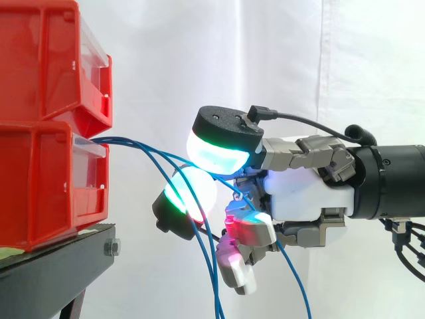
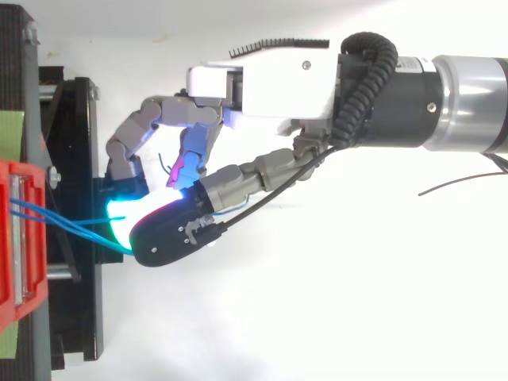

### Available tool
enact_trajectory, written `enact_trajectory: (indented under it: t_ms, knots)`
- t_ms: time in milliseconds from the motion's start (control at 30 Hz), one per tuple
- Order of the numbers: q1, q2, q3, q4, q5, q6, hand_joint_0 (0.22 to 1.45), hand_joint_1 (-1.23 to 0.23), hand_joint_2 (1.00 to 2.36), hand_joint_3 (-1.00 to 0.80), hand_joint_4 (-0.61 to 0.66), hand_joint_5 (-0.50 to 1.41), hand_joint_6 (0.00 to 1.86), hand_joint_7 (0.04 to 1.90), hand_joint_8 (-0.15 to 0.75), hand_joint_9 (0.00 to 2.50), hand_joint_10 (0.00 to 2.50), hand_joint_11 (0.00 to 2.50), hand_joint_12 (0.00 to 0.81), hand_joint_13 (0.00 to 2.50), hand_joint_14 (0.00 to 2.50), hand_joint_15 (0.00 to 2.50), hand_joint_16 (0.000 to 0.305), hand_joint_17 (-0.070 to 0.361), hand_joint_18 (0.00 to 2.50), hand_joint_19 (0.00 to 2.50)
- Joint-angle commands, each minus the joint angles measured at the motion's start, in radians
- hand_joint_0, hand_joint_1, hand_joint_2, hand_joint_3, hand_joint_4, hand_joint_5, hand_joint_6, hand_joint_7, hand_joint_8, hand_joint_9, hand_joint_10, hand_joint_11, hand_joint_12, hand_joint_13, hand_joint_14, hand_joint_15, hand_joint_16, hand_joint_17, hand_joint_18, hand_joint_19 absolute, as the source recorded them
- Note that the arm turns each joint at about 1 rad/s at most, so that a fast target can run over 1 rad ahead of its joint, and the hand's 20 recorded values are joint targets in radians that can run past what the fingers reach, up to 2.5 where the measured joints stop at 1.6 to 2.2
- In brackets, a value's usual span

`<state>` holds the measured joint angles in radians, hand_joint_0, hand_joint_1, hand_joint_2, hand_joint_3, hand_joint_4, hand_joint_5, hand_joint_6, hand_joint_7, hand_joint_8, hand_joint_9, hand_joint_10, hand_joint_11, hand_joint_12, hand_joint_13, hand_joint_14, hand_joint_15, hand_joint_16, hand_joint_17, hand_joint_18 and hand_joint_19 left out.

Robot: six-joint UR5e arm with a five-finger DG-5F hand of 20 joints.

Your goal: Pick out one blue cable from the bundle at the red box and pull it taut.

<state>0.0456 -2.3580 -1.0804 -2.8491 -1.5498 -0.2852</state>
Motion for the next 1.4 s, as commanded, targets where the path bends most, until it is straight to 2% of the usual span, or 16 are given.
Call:
enact_trajectory:
  t_ms: [0, 333, 767, 933, 1100, 1167, 1233, 1300, 1367]
  knots:
    - [0.002, 0.0, 0.002, -0.001, 0.0, 0.0, 0.6, -0.67, 1.02, -0.27, 0.05, -0.12, 0.93, 0.89, 0.248, 1.28, 0.03, 0.83, 0.334, 1.07, 0.02, 0.64, 0.052, 0.116, 0.86, 0.75]
    - [0.0, 0.009, 0.005, -0.024, 0.0, 0.001, 0.65, -0.77, 1.01, -0.35, 0.02, -0.12, 0.94, 0.89, 0.247, 1.26, 0.03, 0.85, 0.329, 1.06, 0.02, 0.64, 0.051, 0.114, 0.85, 0.74]
    - [0.004, 0.009, 0.005, -0.033, 0.0, 0.015, 0.65, -0.75, 1.0, -0.5, 0.02, -0.12, 0.94, 0.86, 0.241, 1.27, 0.03, 0.84, 0.328, 1.06, 0.02, 0.63, 0.05, 0.112, 0.84, 0.74]
    - [0.005, 0.011, 0.005, -0.033, 0.005, 0.034, 0.54, -0.62, 1.0, -0.5, 0.05, -0.11, 0.93, 0.83, 0.249, 1.31, 0.03, 0.82, 0.339, 1.09, 0.02, 0.63, 0.052, 0.118, 0.87, 0.74]
    - [0.005, 0.009, 0.005, -0.032, 0.004, 0.035, 0.49, -0.53, 1.0, -0.5, 0.06, -0.1, 0.92, 0.84, 0.261, 1.35, 0.03, 0.81, 0.354, 1.11, 0.02, 0.62, 0.056, 0.127, 0.91, 0.73]
    - [0.004, 0.009, 0.005, -0.03, 0.004, 0.035, 0.5, -0.47, 1.0, -0.5, 0.04, -0.1, 0.91, 0.85, 0.258, 1.35, 0.03, 0.81, 0.353, 1.11, 0.02, 0.62, 0.055, 0.125, 0.9, 0.74]
    - [0.004, 0.009, 0.005, -0.03, 0.007, 0.035, 0.57, -0.39, 1.0, -0.5, 0.03, -0.1, 0.9, 0.88, 0.236, 1.34, 0.03, 0.81, 0.332, 1.08, 0.02, 0.64, 0.051, 0.114, 0.85, 0.78]
    - [0.002, 0.009, 0.005, -0.03, 0.005, 0.034, 0.59, -0.41, 1.0, -0.47, 0.01, -0.1, 0.89, 0.88, 0.231, 1.34, 0.03, 0.82, 0.328, 1.08, 0.02, 0.64, 0.05, 0.112, 0.84, 0.79]
    - [0.002, 0.009, 0.005, -0.03, 0.005, 0.034, 0.59, -0.47, 1.01, -0.37, 0.01, -0.1, 0.89, 0.9, 0.24, 1.33, 0.03, 0.82, 0.332, 1.07, 0.02, 0.64, 0.05, 0.113, 0.83, 0.79]
